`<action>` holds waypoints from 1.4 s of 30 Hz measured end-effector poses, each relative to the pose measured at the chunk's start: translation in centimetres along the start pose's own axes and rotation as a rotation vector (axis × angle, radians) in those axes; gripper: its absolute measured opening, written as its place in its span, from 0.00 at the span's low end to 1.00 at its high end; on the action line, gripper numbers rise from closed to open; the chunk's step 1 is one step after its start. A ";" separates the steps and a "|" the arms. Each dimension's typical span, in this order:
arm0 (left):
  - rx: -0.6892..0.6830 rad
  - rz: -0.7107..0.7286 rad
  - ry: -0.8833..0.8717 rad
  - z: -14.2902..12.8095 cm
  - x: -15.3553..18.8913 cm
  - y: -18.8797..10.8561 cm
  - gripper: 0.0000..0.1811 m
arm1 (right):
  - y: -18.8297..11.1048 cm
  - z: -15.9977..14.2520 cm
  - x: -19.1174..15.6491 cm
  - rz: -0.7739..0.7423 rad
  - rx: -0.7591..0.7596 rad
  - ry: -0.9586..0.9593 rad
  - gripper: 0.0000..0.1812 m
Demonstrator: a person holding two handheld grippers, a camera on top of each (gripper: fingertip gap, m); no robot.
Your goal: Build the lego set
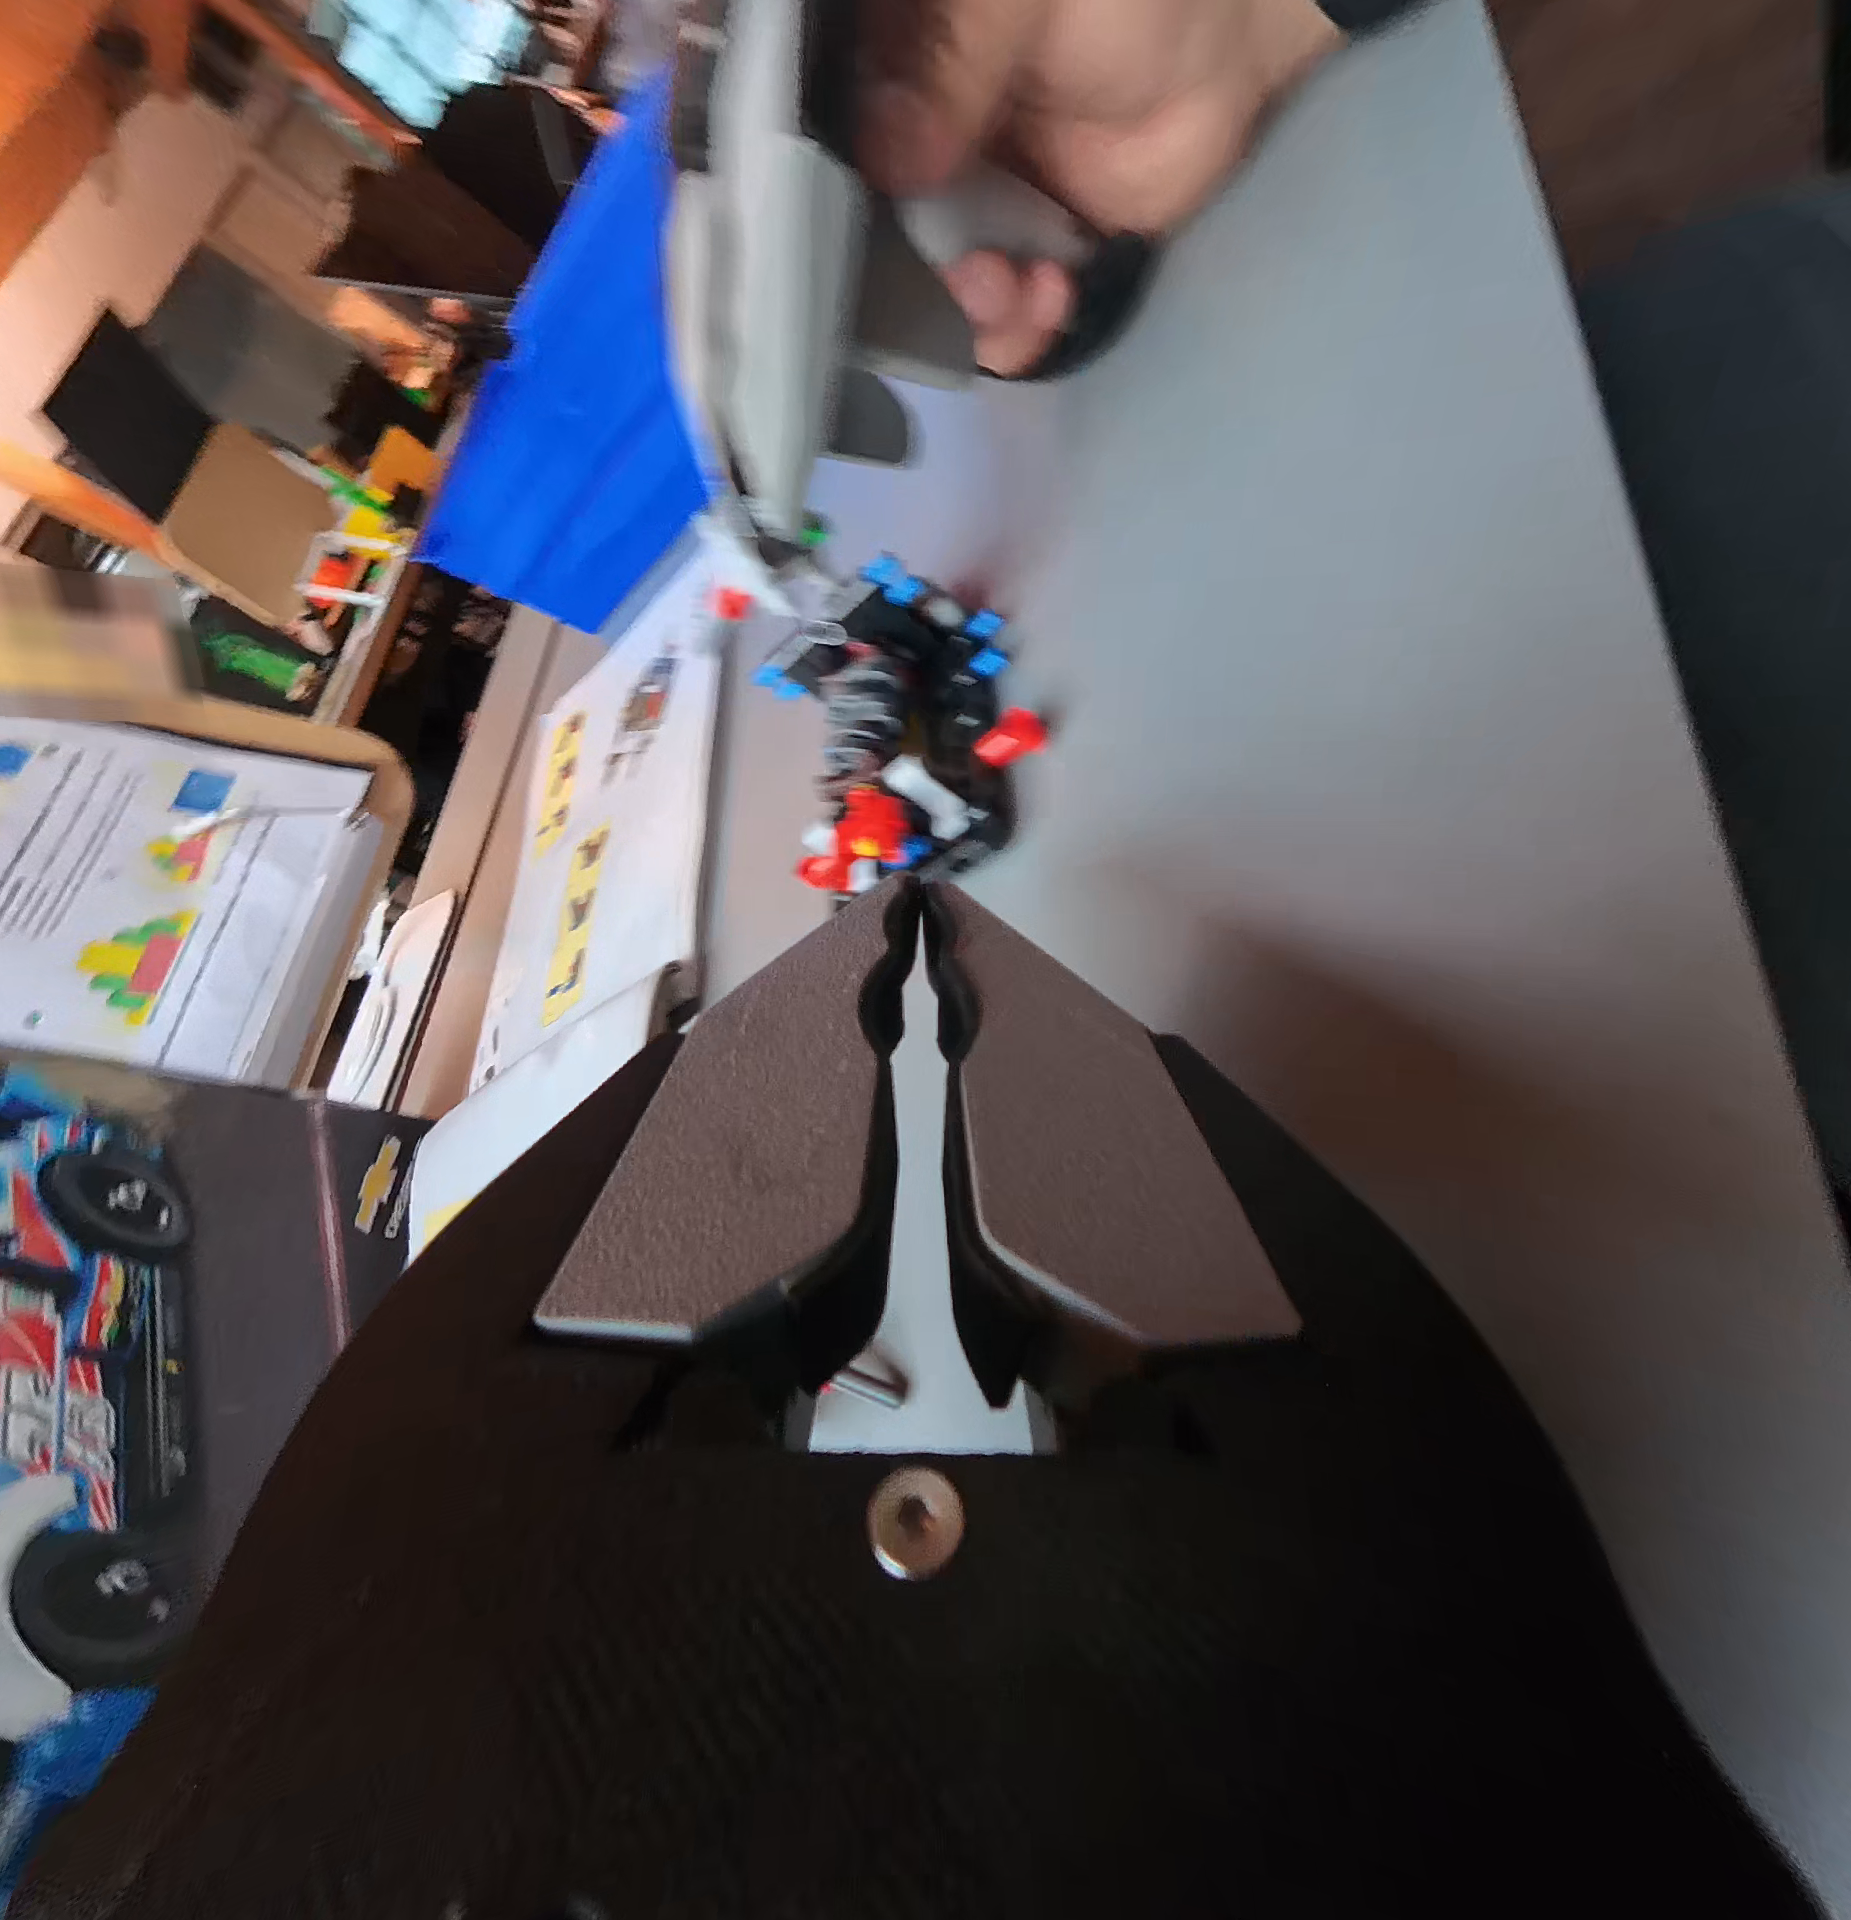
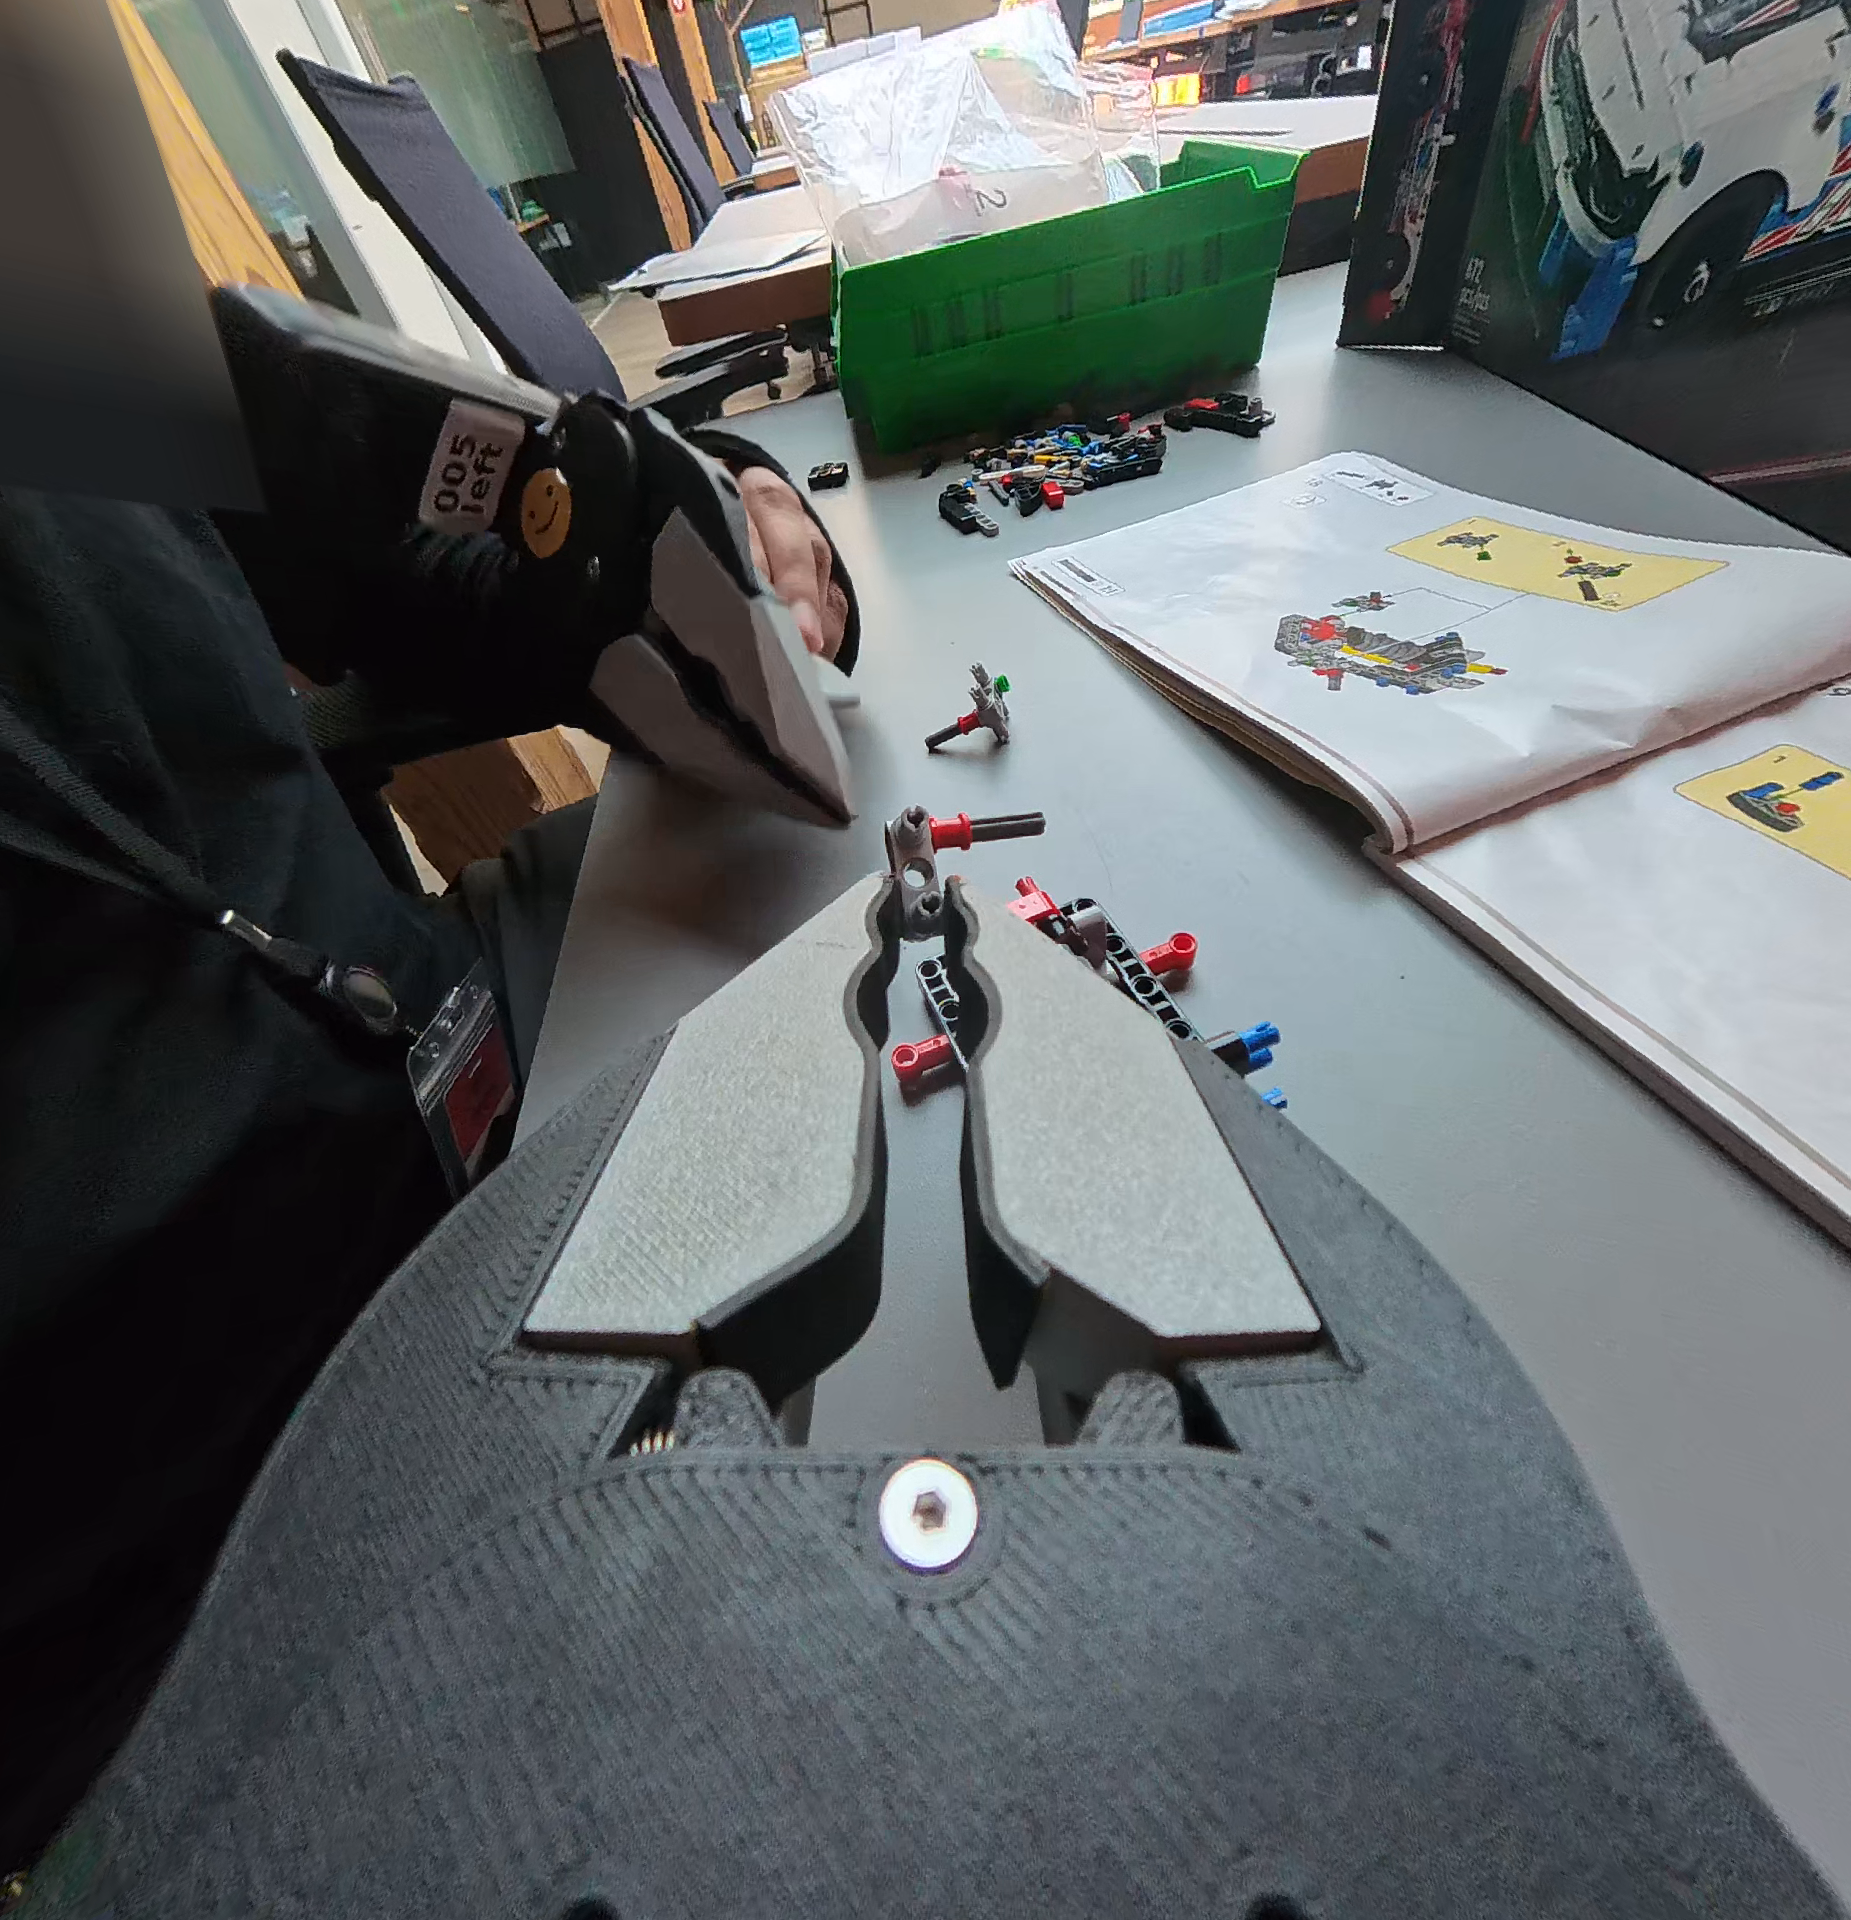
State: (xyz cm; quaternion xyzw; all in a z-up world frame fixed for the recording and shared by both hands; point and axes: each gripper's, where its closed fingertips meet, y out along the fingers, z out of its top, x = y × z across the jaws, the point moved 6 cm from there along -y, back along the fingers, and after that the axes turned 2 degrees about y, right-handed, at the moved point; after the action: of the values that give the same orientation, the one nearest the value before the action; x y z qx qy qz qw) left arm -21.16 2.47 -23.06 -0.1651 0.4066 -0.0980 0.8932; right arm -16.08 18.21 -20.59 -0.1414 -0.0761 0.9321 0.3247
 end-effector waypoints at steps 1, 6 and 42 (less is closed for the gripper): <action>0.017 0.022 -0.047 0.1 -0.7 -0.2 0.00 | 0.0 0.0 0.0 -0.003 0.003 0.000 0.03; 0.010 0.244 -0.215 -1.3 -7.2 -1.5 0.00 | -0.2 0.1 0.0 -0.013 0.020 -0.005 0.03; -0.151 0.481 -0.573 -14.7 -18.3 -2.5 0.14 | -2.8 1.2 2.8 -0.291 0.110 -0.050 0.02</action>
State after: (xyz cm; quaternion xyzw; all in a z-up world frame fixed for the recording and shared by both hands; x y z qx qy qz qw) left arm -44.35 2.62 -18.47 -0.1509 0.1736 0.1945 0.9535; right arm -16.92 22.04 -19.43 -0.0878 -0.0528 0.8812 0.4615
